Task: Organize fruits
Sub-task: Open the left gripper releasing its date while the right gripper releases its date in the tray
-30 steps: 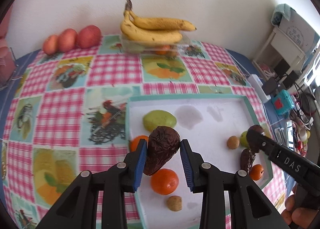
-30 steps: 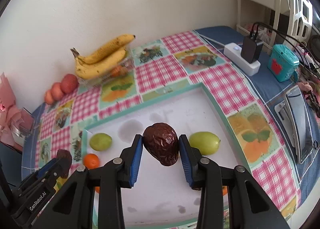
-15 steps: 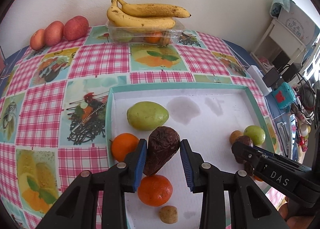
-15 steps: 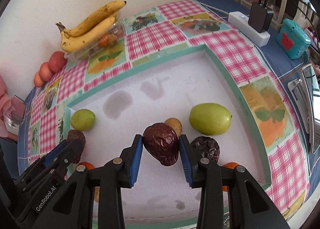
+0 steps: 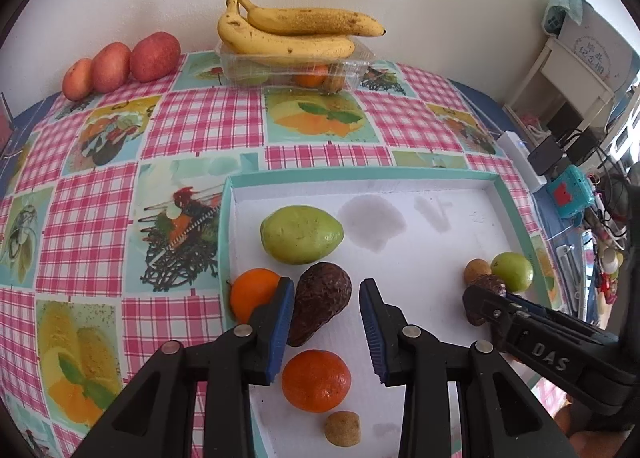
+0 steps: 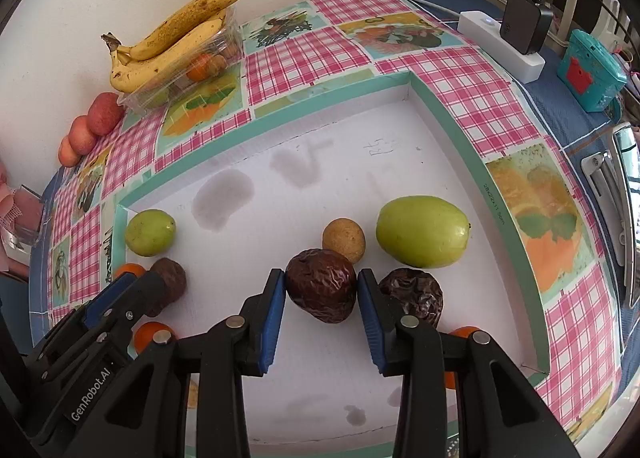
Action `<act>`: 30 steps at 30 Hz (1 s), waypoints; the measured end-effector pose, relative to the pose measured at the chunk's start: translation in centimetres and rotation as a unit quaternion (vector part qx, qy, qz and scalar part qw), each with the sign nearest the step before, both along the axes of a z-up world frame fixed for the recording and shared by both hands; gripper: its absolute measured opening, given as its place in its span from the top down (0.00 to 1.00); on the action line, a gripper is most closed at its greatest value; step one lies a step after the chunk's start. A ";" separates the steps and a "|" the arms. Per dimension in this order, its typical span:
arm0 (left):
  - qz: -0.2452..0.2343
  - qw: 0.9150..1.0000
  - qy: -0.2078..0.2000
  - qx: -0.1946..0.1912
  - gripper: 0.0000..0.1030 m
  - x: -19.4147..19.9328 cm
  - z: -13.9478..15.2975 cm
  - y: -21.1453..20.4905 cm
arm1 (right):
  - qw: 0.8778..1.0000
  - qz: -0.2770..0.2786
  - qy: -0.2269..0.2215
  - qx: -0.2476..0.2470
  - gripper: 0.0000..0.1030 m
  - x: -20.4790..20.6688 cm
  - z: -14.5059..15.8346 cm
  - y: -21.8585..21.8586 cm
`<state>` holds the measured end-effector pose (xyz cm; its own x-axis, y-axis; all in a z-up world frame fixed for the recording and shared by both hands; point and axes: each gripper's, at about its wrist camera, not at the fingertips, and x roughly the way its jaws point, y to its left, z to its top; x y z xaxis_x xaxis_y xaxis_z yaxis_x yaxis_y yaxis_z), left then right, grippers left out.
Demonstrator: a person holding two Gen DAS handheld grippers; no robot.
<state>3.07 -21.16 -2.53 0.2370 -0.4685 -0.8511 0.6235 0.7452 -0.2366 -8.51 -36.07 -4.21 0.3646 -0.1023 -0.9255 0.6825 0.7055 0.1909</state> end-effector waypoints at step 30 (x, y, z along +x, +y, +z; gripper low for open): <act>0.188 0.976 -0.027 0.110 0.00 4.0 0.0 9.1 | 0.999 0.018 0.027 -0.026 0.62 1.4 -0.5 1.0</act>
